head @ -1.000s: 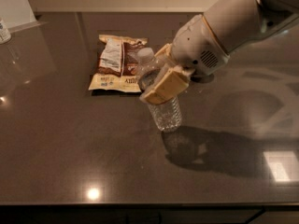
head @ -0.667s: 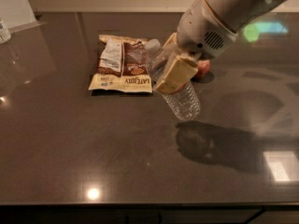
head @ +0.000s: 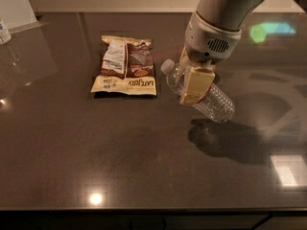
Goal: Knock water bottle over
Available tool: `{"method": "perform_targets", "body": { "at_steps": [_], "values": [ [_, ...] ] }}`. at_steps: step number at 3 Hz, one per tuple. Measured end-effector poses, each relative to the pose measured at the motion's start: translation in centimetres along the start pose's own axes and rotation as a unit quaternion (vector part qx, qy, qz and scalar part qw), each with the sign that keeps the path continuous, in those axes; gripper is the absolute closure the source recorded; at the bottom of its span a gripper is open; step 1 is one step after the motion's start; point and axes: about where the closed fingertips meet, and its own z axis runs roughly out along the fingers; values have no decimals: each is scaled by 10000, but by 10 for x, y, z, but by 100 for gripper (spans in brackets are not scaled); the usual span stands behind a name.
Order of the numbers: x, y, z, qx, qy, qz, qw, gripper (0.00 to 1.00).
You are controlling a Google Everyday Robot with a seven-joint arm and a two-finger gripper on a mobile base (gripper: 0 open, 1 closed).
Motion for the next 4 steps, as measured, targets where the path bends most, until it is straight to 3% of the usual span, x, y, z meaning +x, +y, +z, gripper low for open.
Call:
{"method": "perform_targets", "body": {
  "at_steps": [1,2,4],
  "values": [
    [23,0,28,-154,758,-41,9970,100],
    [36,1,46,-219,1201,-84,9925,100],
    [46,4,70,-210,2045,-382,9779,59]
  ]
}}
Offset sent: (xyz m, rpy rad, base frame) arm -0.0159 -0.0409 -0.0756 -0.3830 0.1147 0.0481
